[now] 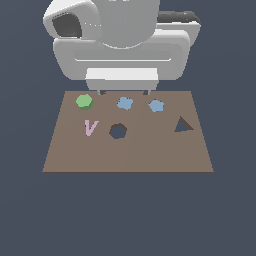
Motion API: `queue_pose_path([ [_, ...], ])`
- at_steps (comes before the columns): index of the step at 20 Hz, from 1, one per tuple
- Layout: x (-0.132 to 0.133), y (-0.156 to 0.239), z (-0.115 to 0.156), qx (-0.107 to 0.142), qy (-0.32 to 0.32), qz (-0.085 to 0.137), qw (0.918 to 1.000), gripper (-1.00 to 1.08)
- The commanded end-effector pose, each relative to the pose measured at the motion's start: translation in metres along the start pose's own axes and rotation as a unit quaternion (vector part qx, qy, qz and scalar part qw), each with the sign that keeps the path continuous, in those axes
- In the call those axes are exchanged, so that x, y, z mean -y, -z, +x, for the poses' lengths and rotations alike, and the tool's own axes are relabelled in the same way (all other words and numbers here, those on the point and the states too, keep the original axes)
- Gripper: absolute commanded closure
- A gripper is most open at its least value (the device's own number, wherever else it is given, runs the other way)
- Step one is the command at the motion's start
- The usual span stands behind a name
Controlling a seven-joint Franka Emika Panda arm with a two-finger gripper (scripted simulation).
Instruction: Insert a designated object into the corresponding slot on a board.
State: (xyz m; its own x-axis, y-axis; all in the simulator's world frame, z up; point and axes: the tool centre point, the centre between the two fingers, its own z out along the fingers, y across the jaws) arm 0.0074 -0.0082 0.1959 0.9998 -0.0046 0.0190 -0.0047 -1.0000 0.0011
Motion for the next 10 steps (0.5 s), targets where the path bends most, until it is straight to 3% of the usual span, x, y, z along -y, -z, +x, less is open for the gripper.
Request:
queue_pose_path([
  [1,0.0,0.0,0.0,0.0,0.0,0.0,1.0,-0.92],
  [10,-0.024,-0.021,-0.012,0.001,-0.022,0.0,0.9997,-0.92],
])
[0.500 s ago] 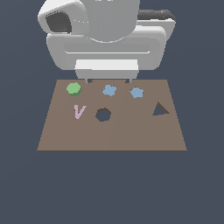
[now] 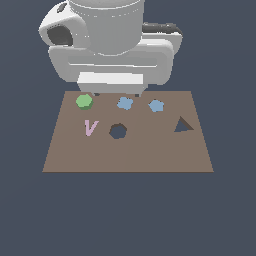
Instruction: Insert a designated object into the corresponding slot on a board.
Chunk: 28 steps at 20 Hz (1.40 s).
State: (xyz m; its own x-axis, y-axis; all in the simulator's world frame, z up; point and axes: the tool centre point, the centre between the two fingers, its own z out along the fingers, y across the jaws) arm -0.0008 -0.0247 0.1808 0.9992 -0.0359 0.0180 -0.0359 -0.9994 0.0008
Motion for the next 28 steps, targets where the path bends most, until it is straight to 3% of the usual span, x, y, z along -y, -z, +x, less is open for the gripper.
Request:
queue_pose_path([
  [1,-0.013,-0.011,-0.006,0.001,-0.012,0.0,0.9999,-0.92],
  [15,-0.113,-0.106,-0.07,0.008,-0.111,-0.002,0.9938,-0.92],
  [21,-0.131,-0.126,-0.084,0.009,-0.13,-0.002,0.9914,-0.92],
  [28,-0.133,-0.13,-0.085,0.01,-0.132,-0.001,0.9911,-0.92],
])
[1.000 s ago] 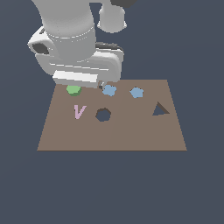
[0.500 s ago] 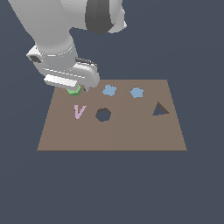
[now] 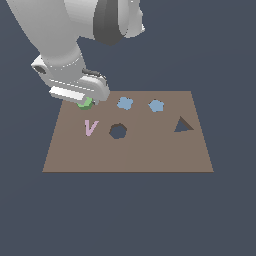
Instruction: Insert a designated object into the corresponding slot on a board.
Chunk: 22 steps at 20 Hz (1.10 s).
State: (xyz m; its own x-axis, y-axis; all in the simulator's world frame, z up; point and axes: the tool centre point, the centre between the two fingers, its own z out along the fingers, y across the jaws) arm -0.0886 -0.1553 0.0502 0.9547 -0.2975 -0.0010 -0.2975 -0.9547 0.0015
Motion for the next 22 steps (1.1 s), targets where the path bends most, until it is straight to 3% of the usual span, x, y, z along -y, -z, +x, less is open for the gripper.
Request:
queue_pose_path([
  [1,0.0,-0.003,0.0,0.0,0.0,0.0,1.0,-0.92],
  [9,0.0,-0.02,0.0,0.0,0.0,0.001,1.0,-0.92],
  [10,0.0,-0.02,0.0,0.0,0.0,0.001,1.0,1.08],
  [22,0.0,-0.02,-0.001,0.0,0.0,0.001,1.0,1.08],
])
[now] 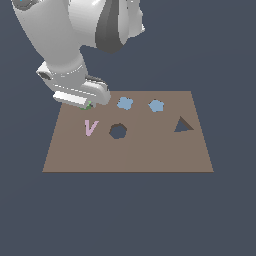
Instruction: Insert a designated object into the corresponding slot on a board.
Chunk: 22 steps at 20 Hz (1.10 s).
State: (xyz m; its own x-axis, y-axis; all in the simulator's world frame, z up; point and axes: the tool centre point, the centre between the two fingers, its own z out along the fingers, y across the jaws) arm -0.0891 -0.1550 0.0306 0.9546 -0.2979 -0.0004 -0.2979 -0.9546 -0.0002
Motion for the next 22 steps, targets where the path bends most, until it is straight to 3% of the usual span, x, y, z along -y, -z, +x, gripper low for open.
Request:
queue_pose_path([
  [1,0.0,0.0,0.0,0.0,-0.001,0.0,1.0,1.08],
  [14,0.012,0.001,-0.008,0.0,-0.074,0.0,0.9973,1.08],
  [22,0.029,0.002,-0.015,0.0,-0.171,0.0,0.9852,1.08],
])
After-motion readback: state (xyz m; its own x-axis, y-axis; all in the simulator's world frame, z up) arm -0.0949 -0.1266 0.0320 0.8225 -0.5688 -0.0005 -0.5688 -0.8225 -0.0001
